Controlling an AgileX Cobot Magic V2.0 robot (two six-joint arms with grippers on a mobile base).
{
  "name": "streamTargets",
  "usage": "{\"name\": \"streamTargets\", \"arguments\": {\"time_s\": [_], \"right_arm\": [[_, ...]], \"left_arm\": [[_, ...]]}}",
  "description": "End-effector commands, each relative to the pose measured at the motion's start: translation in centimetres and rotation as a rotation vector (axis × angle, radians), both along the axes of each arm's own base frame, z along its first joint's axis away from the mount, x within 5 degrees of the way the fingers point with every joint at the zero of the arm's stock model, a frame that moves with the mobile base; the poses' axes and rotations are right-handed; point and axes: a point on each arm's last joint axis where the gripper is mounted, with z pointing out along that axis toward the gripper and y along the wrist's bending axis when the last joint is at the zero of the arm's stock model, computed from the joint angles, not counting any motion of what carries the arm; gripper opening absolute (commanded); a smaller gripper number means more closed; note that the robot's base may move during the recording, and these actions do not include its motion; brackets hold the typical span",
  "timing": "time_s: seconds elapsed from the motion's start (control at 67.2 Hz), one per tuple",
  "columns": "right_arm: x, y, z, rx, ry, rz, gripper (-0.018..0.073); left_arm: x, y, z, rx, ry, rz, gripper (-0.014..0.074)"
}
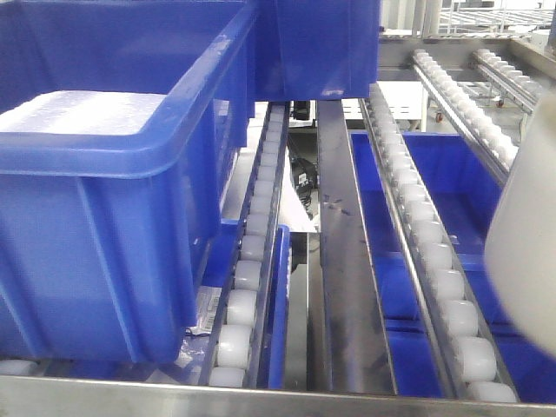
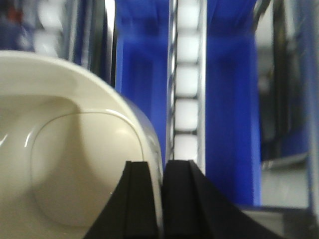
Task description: Move white bin to right shelf second layer
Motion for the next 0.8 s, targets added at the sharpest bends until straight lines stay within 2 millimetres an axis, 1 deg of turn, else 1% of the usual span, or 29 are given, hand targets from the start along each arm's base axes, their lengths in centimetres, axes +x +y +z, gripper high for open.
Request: {"name": "streamTargets", "arguments": {"time_s": [0.0,0.089,0.238,0.327,0.446,0.551,0.685,0.744,0.789], "right_arm": [[1.5,-0.1,0.7,0.012,-0.08,-0.022,0.0061],[2.0,-0.2,0.3,0.012,-0.069,-0.024,0.0062],[2.0,-0.2,0.3,0.012,-0.069,-0.024,0.0074],[2.1,-0.2,0.1,0.012,-0.059,-0.025,0.0123],[2.4,-0.2,-0.8,0.011,-0.027,-0.026,0.0207],[2.5,-0.3,-1.6,0.009,-0.014,-0.029,0.0223],[2.5,-0.3,-1.8,0.008,-0.019,-0.031,0.023],[2.5,-0.3,-1.8,0.008,-0.019,-0.031,0.0253],[2.5,-0.3,-1.8,0.009,-0.025,-0.032,0.0288]], "left_arm": [[0.0,0.0,-0.4,-0.012,-0.064,-0.004,0.0085],[0.0,0.0,-0.4,-0.012,-0.064,-0.004,0.0085],[0.0,0.0,-0.4,-0.012,-0.064,-0.004,0.0085],[0.0,0.0,-0.4,-0.012,-0.064,-0.004,0.0085],[0.0,0.0,-0.4,-0.012,-0.064,-0.004,0.0085],[0.0,0.0,-0.4,-0.012,-0.064,-0.004,0.0085],[0.0,0.0,-0.4,-0.012,-0.064,-0.004,0.0085],[0.0,0.0,-0.4,-0.012,-0.064,-0.004,0.0085],[0.0,0.0,-0.4,-0.012,-0.064,-0.004,0.0085]]}}
